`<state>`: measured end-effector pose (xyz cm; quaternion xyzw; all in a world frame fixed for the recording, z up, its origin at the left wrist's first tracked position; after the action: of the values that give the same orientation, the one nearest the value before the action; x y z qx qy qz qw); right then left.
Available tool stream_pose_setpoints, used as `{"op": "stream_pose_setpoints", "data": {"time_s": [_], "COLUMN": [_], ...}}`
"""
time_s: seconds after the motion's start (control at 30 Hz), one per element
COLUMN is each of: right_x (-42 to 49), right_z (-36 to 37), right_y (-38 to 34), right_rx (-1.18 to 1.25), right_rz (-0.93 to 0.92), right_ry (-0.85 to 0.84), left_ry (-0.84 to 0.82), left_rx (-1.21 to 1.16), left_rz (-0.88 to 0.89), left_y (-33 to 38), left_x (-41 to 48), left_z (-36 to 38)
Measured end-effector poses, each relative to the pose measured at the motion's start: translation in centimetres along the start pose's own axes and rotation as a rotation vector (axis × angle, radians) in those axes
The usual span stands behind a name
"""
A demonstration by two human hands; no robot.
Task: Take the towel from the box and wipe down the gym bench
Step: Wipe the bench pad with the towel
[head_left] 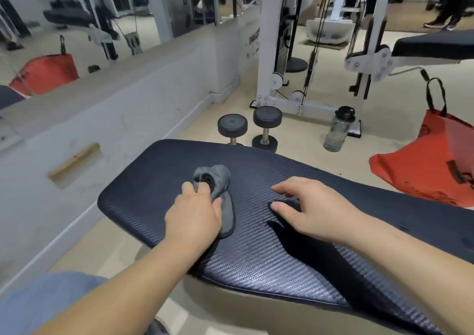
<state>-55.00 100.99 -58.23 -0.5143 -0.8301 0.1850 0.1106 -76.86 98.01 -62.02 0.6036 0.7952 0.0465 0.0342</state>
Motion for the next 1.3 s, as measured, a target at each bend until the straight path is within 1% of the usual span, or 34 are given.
{"op": "stream_pose_setpoints", "data": {"time_s": [0.03, 0.1, 0.13, 0.17, 0.2, 0.23, 0.27, 0.3, 0.37, 0.4, 0.47, 0.53, 0.6, 0.67, 0.73, 0.77, 0.8, 0.83, 0.93, 1.0, 1.03, 1.07, 1.17, 1.2, 1.23, 1.27, 1.3], "right_x": [0.0, 0.1, 0.1, 0.1, 0.0, -0.3, -0.7, -1.1, -2.0, -2.3, -2.6, -2.5, -1.8, -1.1, -0.9, -1.0, -1.1, -1.3, -2.5, -2.9, -2.7, -2.3, -2.2, -2.6, -2.9, -3.3, -3.7], "right_z": [-0.2, -0.2, -0.1, 0.1, 0.2, 0.5, 0.8, 1.2, 2.3, 2.8, 3.7, 3.5, 2.6, 1.0, -0.9, -1.4, -1.4, -1.1, 0.6, 0.8, 0.2, -0.6, -3.2, -3.4, -3.3, -2.9, -2.2], "right_y": [0.3, 0.5, 0.7, 0.9, 1.0, 1.1, 1.0, 0.7, -1.1, -2.4, -4.2, -3.5, -0.4, 4.1, 9.0, 10.4, 10.8, 10.3, 6.4, 5.7, 6.8, 8.7, 15.5, 16.4, 16.2, 15.0, 13.1], "right_rx": [0.017, 0.119, 0.167, 0.198, 0.217, 0.216, 0.208, 0.175, 0.002, -0.096, -0.219, -0.244, -0.249, -0.312, -0.298, -0.274, -0.268, -0.271, -0.199, -0.162, -0.170, -0.177, -0.200, -0.204, -0.218, -0.229, -0.222], "right_rz": [0.023, 0.086, 0.124, 0.163, 0.197, 0.230, 0.251, 0.255, 0.204, 0.141, -0.014, -0.096, -0.064, 0.056, 0.249, 0.315, 0.329, 0.298, 0.042, -0.068, -0.051, 0.021, 0.392, 0.461, 0.467, 0.422, 0.336], "right_ry": [0.030, 0.054, 0.045, 0.033, 0.021, 0.005, -0.014, -0.033, -0.060, -0.042, 0.035, 0.104, 0.125, 0.149, 0.191, 0.207, 0.201, 0.174, 0.049, -0.020, -0.004, 0.032, 0.128, 0.144, 0.154, 0.151, 0.129], "left_ry": [-0.040, -0.205, -0.312, -0.414, -0.503, -0.560, -0.555, -0.487, -0.292, -0.218, -0.162, -0.161, -0.146, -0.124, -0.122, -0.129, -0.137, -0.149, -0.176, -0.170, -0.167, -0.164, -0.166, -0.167, -0.166, -0.165, -0.161], "left_rx": [-0.036, -0.207, -0.361, -0.561, -0.760, -0.907, -0.963, -0.945, -0.785, -0.693, -0.586, -0.536, -0.500, -0.463, -0.427, -0.413, -0.402, -0.394, -0.367, -0.362, -0.364, -0.365, -0.382, -0.392, -0.403, -0.410, -0.414], "left_rz": [0.028, 0.188, 0.258, 0.273, 0.230, 0.158, 0.090, 0.038, -0.009, 0.003, 0.055, 0.127, 0.198, 0.244, 0.284, 0.299, 0.316, 0.335, 0.378, 0.380, 0.374, 0.371, 0.393, 0.406, 0.420, 0.436, 0.448], "left_y": [1.6, 5.7, 7.6, 8.9, 9.3, 9.2, 8.5, 7.4, 5.1, 4.5, 5.0, 6.6, 8.2, 9.3, 10.4, 10.9, 11.4, 12.0, 13.2, 13.7, 13.8, 14.1, 15.4, 15.9, 16.4, 16.8, 17.2], "left_x": [-0.4, -2.1, -2.9, -3.1, -2.6, -1.9, -1.1, 0.0, 2.0, 2.6, 3.0, 3.0, 3.2, 3.4, 3.4, 3.4, 3.2, 3.0, 2.6, 2.7, 2.7, 2.7, 2.4, 2.1, 1.8, 1.5, 1.2], "left_z": [0.5, 1.7, 1.9, 1.7, 1.6, 1.7, 1.6, 1.3, 0.3, 0.0, -0.1, 0.2, 0.2, 0.2, 0.3, 0.3, 0.4, 0.5, 0.9, 0.9, 0.9, 1.0, 1.1, 1.1, 1.0, 1.1, 1.1]}}
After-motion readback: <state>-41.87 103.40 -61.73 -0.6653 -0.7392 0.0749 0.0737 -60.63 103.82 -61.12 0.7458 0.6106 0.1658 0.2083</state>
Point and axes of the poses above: each hand's wrist, its own x-axis towards the middle knuckle, its own z-axis out of the palm, y = z × x, the point moved 10 cm from there along x, towards the middle knuckle, and after that the axes turned 2 degrees about x, right-handed, at the moved point
